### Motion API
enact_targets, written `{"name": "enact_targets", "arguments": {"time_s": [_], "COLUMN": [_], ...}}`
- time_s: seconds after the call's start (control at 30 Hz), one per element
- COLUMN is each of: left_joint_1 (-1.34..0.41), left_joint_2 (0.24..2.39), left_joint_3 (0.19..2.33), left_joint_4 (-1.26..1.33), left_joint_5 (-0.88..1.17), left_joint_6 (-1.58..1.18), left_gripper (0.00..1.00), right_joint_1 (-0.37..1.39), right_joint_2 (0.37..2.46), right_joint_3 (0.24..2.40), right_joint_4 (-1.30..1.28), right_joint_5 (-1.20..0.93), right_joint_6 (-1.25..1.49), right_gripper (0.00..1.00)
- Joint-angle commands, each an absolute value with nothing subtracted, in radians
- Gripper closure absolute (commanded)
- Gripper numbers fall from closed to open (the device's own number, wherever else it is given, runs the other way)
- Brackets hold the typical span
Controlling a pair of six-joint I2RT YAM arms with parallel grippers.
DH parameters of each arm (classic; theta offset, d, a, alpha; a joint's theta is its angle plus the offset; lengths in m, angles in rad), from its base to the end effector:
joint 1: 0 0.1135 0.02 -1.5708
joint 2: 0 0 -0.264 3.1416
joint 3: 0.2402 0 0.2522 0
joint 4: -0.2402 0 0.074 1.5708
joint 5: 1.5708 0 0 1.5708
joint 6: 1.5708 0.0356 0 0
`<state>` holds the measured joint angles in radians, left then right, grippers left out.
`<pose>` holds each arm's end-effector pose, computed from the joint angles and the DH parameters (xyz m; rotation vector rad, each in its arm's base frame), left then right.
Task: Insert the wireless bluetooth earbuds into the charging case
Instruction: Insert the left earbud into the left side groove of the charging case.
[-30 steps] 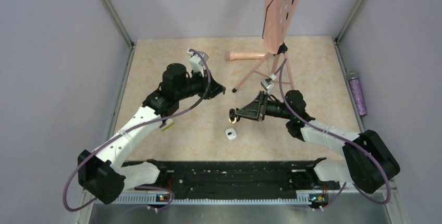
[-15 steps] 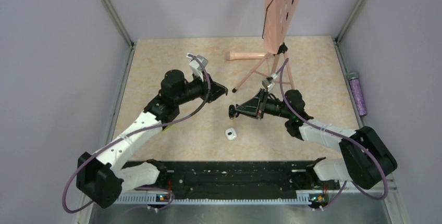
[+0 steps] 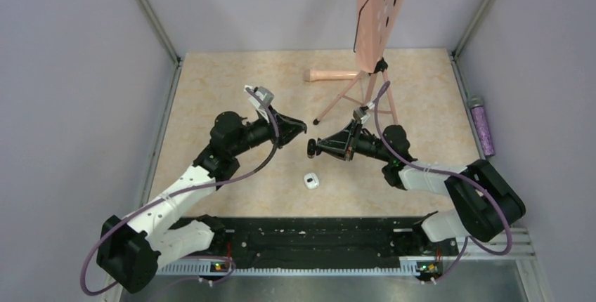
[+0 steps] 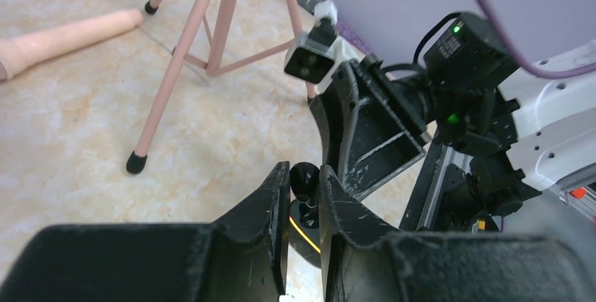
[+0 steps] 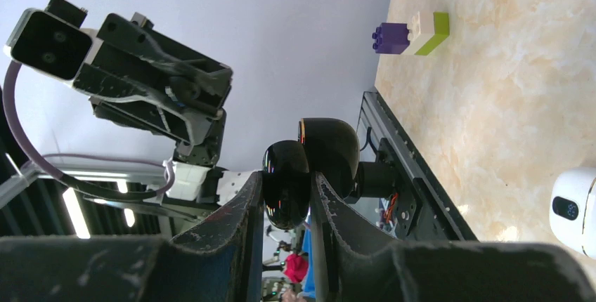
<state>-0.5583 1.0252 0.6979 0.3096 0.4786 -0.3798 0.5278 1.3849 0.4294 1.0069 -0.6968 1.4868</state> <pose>0.1947 -0.1410 0.3154 0.5422 1.6118 -1.0944 0.2155 0.1521 0.2128 0.2251 1.9614 1.9990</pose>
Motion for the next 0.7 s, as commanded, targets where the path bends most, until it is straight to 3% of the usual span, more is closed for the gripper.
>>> {"name": "enact_targets", "arguments": {"time_s": [0.0,0.23,0.67], "left_joint_1": [-0.564,-0.583,-0.739], "left_joint_2": [1.006,0.987,0.985], "left_joint_3": [0.692,0.592,0.629], "left_joint_4": [0.453,0.624,0.522], "left_joint_5": [0.493,0.441,0.085], "left_joint_6": [-0.404,-0.404,-0.366], "left_gripper": [0.80,0.83,0.91], "right_joint_1": [0.522,0.522,0.523], "right_joint_2": [1.416,1.425,1.358], "right_joint_3": [0.414,0.405,0.377], "right_joint_4": [1.162,1.206,1.135], "right_joint_5": [-0.676,-0.634,-0.510], "right_joint_6": [1.551,1.586,1.528], "right_gripper": [1.00,1.00,1.00]}}
